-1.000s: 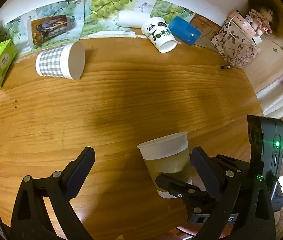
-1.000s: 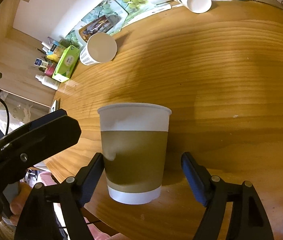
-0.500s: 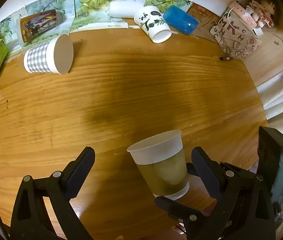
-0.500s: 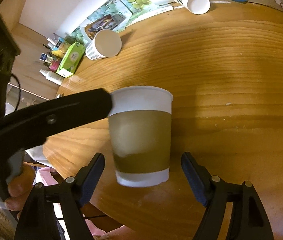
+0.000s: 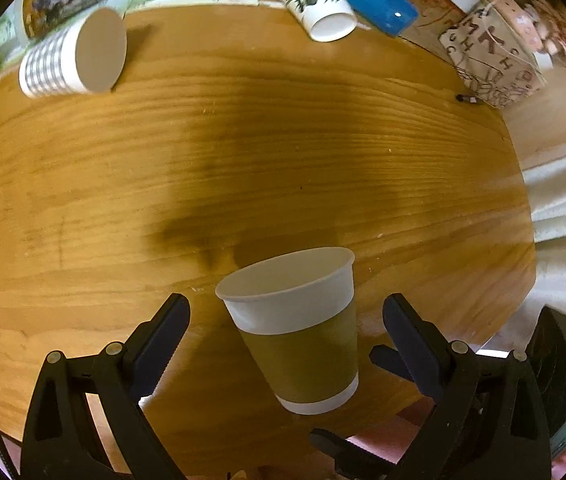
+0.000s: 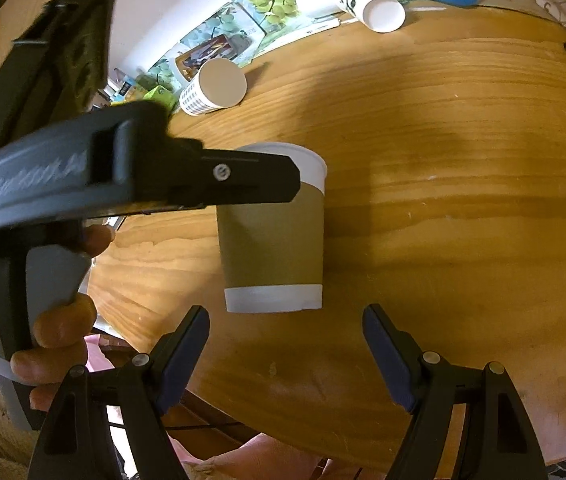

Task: Flip cup upright
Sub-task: 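Close the left gripper on the cup while the right gripper releases it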

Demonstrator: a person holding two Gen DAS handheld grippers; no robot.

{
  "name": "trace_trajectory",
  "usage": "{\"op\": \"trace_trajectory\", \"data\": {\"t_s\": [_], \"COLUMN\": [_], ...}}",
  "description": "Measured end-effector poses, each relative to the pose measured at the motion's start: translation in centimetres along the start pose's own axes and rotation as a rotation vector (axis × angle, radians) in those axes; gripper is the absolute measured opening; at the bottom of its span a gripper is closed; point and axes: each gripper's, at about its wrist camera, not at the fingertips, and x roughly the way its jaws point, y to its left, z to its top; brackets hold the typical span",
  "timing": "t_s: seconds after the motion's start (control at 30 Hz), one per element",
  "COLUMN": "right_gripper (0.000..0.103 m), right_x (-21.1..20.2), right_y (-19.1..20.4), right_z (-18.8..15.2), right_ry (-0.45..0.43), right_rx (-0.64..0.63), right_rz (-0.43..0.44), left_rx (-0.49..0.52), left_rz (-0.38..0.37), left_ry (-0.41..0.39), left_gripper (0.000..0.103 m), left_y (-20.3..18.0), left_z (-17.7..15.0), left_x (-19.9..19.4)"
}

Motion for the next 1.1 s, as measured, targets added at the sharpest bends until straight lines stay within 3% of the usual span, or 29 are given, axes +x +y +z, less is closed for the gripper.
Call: {"op": "trace_trajectory", "data": {"t_s": [0.4,0.6,0.73,1.1], "right_gripper": [0.080,0.080,0.080,0.080], "right_x": [-0.5,-0.3,-0.2,-1.1], "right_y": [-0.8,-0.7,-0.6,-1.1], "right_z": [-0.7,-1.0,-1.2,-1.7], "right_ry": [-0.015,-0.019,-0.024,-0.030], "right_rx": [0.025,0.036,0.037,0.046], "right_rz": [0.006,0.004,0.004,0.008], "left_rx": [-0.119,-0.161,-0.177,-0.176], "left_rz": [-0.004,0.002,-0.008,-0.025], "left_ry": [0.087,0.097,0.111,0.087], "left_gripper": [0.097,0.090,0.072,0.068], "left_y": [-0.1,0.8,1.0,1.0], "left_z": [0.7,0.4,0.4,0.8], "left_x": [1.5,1.7,1.9,2.0]}}
